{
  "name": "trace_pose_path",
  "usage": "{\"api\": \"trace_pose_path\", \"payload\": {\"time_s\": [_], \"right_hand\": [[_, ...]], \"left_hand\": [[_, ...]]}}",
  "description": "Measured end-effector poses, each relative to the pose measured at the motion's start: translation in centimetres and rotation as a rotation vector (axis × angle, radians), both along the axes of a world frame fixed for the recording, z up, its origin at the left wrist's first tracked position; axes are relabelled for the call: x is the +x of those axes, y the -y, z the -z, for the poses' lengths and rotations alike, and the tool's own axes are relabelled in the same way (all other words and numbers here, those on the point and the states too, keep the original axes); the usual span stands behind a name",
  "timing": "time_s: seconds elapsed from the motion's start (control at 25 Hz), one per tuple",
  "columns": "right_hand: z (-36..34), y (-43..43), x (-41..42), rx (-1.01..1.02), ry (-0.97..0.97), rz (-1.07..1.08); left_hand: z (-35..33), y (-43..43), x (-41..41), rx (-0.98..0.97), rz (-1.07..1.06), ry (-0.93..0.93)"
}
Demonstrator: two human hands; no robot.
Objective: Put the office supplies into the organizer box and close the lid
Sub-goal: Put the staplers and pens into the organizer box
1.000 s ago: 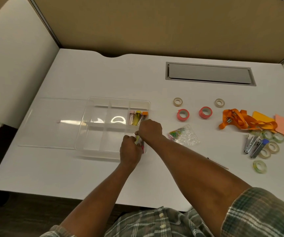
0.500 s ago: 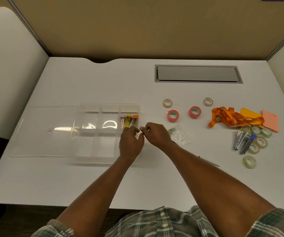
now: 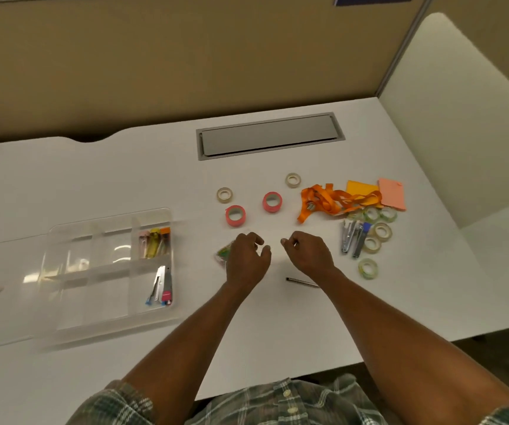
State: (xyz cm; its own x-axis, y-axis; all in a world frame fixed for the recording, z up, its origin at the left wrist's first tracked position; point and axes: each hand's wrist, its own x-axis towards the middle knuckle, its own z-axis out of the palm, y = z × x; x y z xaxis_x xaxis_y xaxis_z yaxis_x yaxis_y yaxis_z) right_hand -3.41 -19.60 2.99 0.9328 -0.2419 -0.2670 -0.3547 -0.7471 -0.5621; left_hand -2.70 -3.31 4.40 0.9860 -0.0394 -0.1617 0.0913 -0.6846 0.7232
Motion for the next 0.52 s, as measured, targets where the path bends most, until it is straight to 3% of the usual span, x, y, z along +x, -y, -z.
{"api": "trace_pose_path", "payload": {"time_s": [0.28, 0.52], "right_hand": [[0.2, 11.9, -2.6, -0.167, 0.028, 0.286], [1.2, 16.4, -2.9, -0.170, -0.149, 0.372]], "left_hand": [[1.9, 10.0, -0.8, 0.070, 0.127, -0.044], [3.7, 16.5, -1.1, 0.128, 0.176, -0.121]]}}
